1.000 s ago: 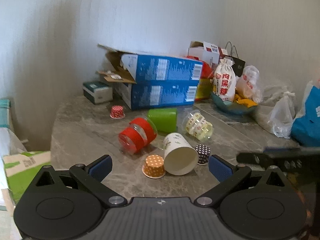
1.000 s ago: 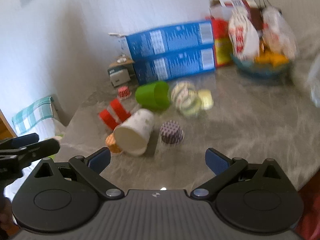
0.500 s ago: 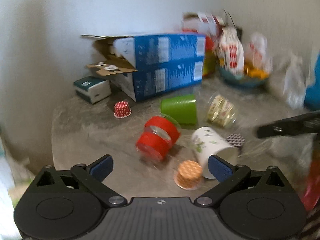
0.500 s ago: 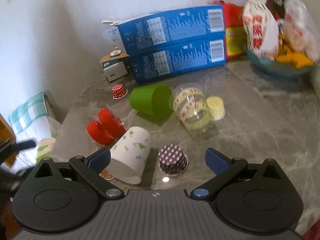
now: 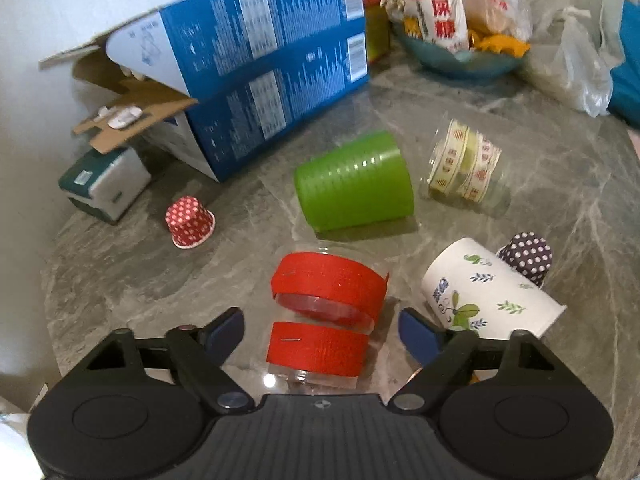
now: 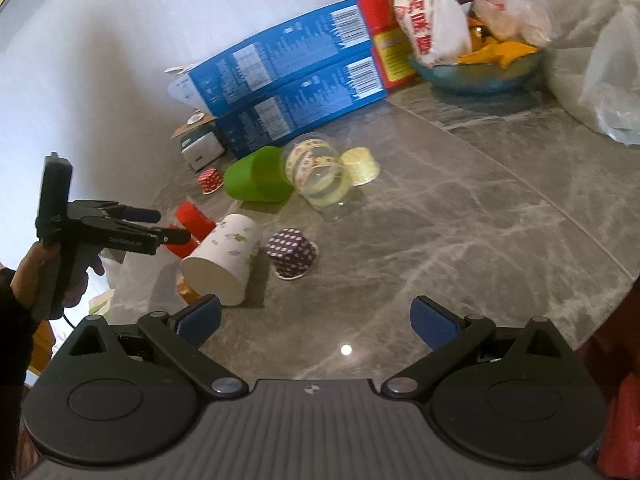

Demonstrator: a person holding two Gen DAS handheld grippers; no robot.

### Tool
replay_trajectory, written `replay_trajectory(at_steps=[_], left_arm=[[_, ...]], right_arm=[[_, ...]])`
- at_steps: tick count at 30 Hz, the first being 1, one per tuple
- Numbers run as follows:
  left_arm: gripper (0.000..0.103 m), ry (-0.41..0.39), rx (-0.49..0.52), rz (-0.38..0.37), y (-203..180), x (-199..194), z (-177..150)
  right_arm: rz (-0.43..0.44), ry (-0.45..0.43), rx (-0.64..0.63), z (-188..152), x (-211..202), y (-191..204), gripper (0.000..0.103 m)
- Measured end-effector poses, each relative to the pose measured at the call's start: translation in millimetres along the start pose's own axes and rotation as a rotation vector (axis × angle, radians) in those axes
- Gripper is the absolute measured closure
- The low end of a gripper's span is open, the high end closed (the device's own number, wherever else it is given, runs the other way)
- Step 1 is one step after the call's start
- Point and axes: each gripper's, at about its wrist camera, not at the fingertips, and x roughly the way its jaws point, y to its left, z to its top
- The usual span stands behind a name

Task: Flip cup upright
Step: 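Move the left tool down and close it around the red-banded clear cup, then lift the red-banded cup with the left tool while the right tool grasps it too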

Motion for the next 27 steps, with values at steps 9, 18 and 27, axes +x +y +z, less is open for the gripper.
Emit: replay_trajectory(at_steps=[9,18,27], left_arm=[[0.037,0.085,0.038,0.027,-7.9,18.4,1.1],[0.044,0.029,-0.027,0.083,-1.4,3.9,-8.9],[0.044,-0.108,-0.140,0.045,-38.4,-92.8,-55.2]], right_arm=[[0.026,-0.014,0.030,-6.2,-6.5,-12.0,0.001],[0.041,-0.027,0.108,-25.7,-13.7,-23.3,0.001],[0.145,-0.026,0.146,-37.3,-16.5,-11.1,0.001]])
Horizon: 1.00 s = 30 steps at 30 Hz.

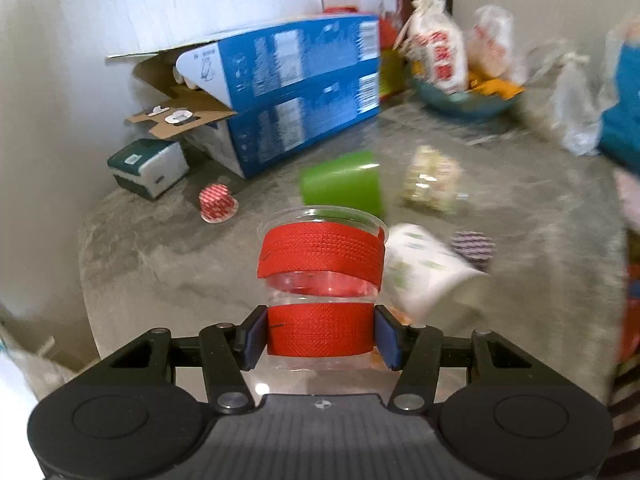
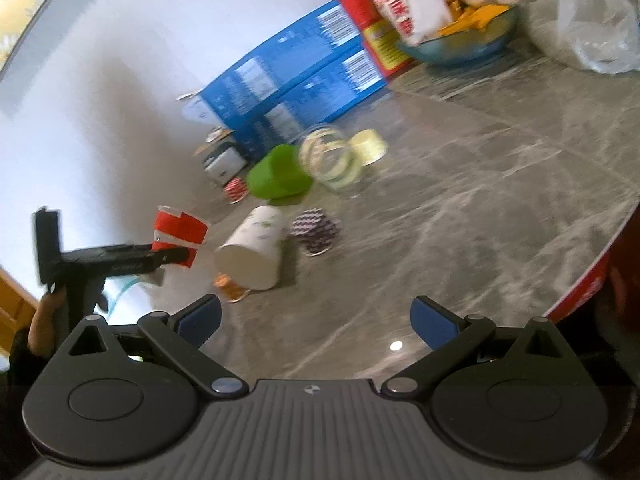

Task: Flip cup upright
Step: 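Lift the red-banded cup with the left tool while the right tool grasps it too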

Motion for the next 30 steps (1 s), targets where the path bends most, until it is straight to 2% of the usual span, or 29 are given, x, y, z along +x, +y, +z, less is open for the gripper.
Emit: replay_trajectory(at_steps=[4,7,17,23,30], left_arm=[[0.044,0.002,-0.135,-0.120,-28.5,-33.4,-26.4],[0.044,0.000,-0.222,-0.159,-47.3,-44.5,-41.6],[0.044,0.134,-0.404,-0.256,-91.0,-8.8,-75.6],[0.045,0.166,-0.390,-0.257,-116.5,-8.2,-86.1],[0.045,0.179,-0.390,-0.262,-126.6,-7.9,-89.9]], right_arm=[[0.036,0.055,0.005,-6.0,9.4,12.9,0.001],[0.077,0.088,0.021,-8.8,12.3,17.2,0.001],[0.055,0.128,0.017,-13.0,10.9,23.2,0.001],[0.077,0.194,0.073,-15.2,20.1,21.6,0.001],[0.072,0.289,0.071,-15.2,37.2,31.4,0.001]])
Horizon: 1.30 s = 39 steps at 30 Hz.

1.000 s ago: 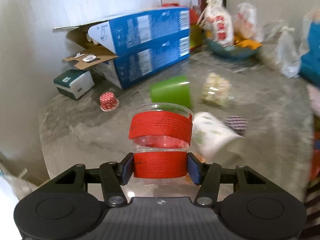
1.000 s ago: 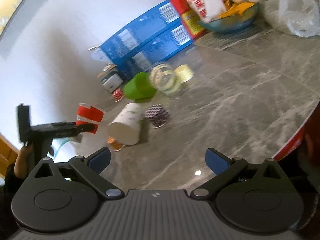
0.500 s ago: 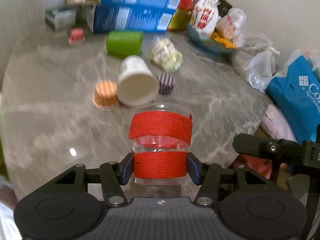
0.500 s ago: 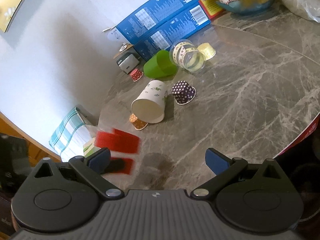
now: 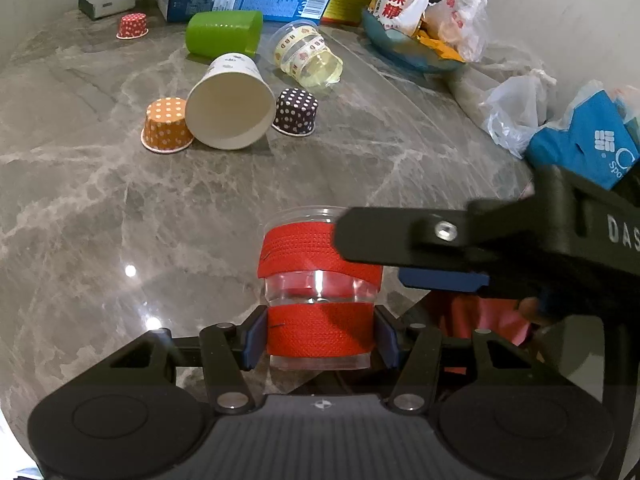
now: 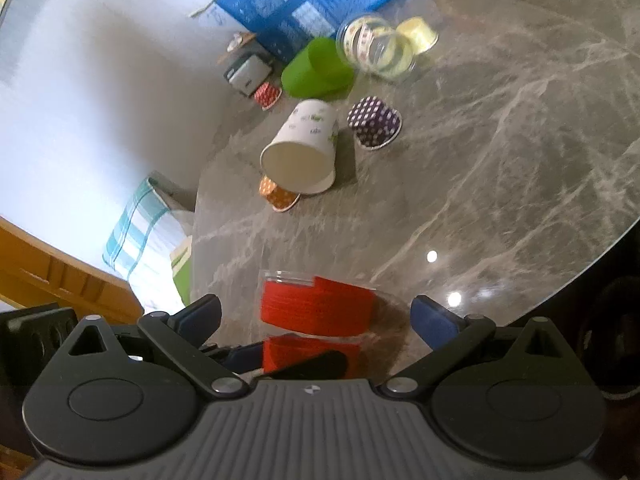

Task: Flip cup upright
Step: 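Lift the red-banded cup with the left tool while the right tool grasps it too, then open the left tool and rotate the cup upright in the right tool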

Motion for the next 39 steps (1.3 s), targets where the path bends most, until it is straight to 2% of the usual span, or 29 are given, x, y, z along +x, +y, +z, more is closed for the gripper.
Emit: replay_trajectory(at_steps=[6,16,18,20,30,33,35,39], left_arm=[[0.045,-0.004,-0.018,-0.007,-0.1,1.5,-1.5],[0.045,-0.010,-0.042,-0.029,3.9,0.4,-3.6],[0.045,-0.009,-0.044,-0.035,4.4,0.0,-3.8],[0.045,-0.010,-0.051,-0.041,6.4,0.0,-3.7],[0.040,-0.009,-0.091,-0.096,21.9,0.8,-6.2],[0.026,-0.010,-0.096,-0.119,30.8,-0.4,-8.9],[0.008,-0.030,-0.105,-0.109,34.1,-5.2,-11.8],[0.006,-0.084,-0.060,-0.088,38.2,-19.7,-22.3]], right_arm=[[-0.009,0.061,0.007,4.2,17.6,4.0,0.003],[-0.065,0.124,-0.019,8.1,34.4,7.8,0.017],[-0.075,0.129,-0.029,9.0,35.6,9.7,0.021],[-0.084,0.141,-0.035,9.9,38.3,10.7,0.031],[-0.109,0.145,-0.085,9.3,42.1,19.2,0.035],[-0.104,0.146,-0.088,8.1,43.6,20.1,0.035],[-0.105,0.143,-0.090,7.7,44.1,20.9,0.035],[-0.100,0.144,-0.091,7.1,45.5,23.7,0.035]])
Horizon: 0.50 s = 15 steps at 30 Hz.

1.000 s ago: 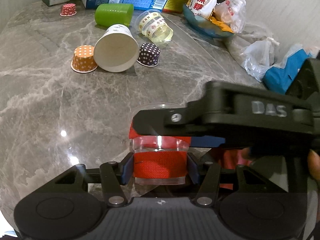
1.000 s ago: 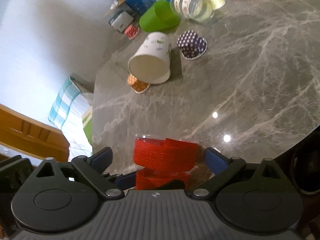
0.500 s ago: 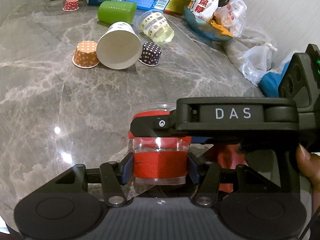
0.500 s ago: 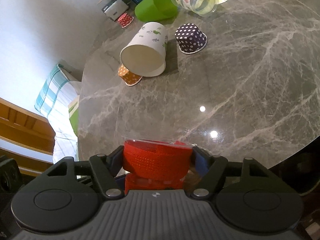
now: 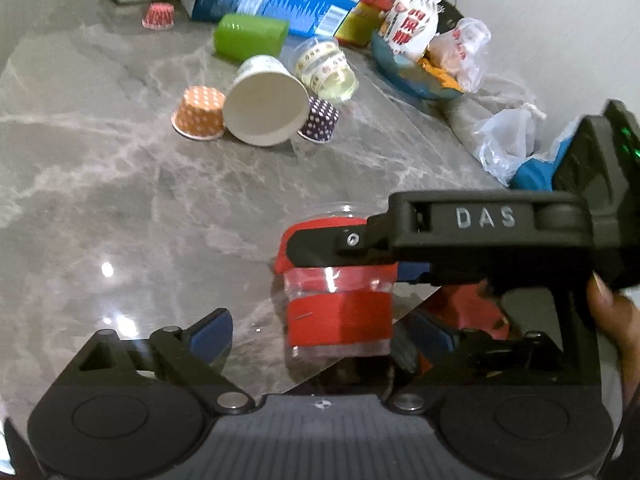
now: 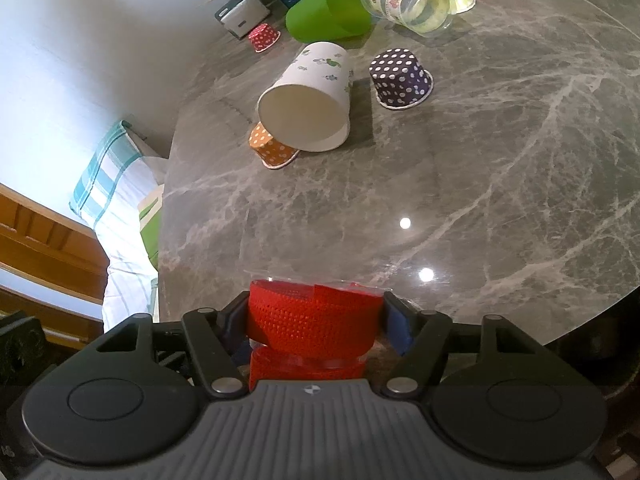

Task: Flip cup upright
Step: 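Open the left tool and rotate the cup upright in the right tool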

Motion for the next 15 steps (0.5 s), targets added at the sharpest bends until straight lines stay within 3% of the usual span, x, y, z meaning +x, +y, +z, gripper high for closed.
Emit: replay_trajectory(at_steps=[5,8,15], left_arm=[[0.006,-0.139,-0.044,-0.018,29.0,-40.9,-14.5],[0.006,-0.226,-0.081,-0.001,46.2,-64.2,-21.0],[0.006,-0.344,-0.080,0.001,63.4,-96.6,-30.4]], right_arm=[[0.023,-0.046,-0.023,-2.6,-4.9,6.0,0.035],[0.022,-0.163,-0.103,-8.1,-16.4,15.8,0.035],[-0.048,-0.494,-0.331,-34.2,-34.1,39.7,0.035]])
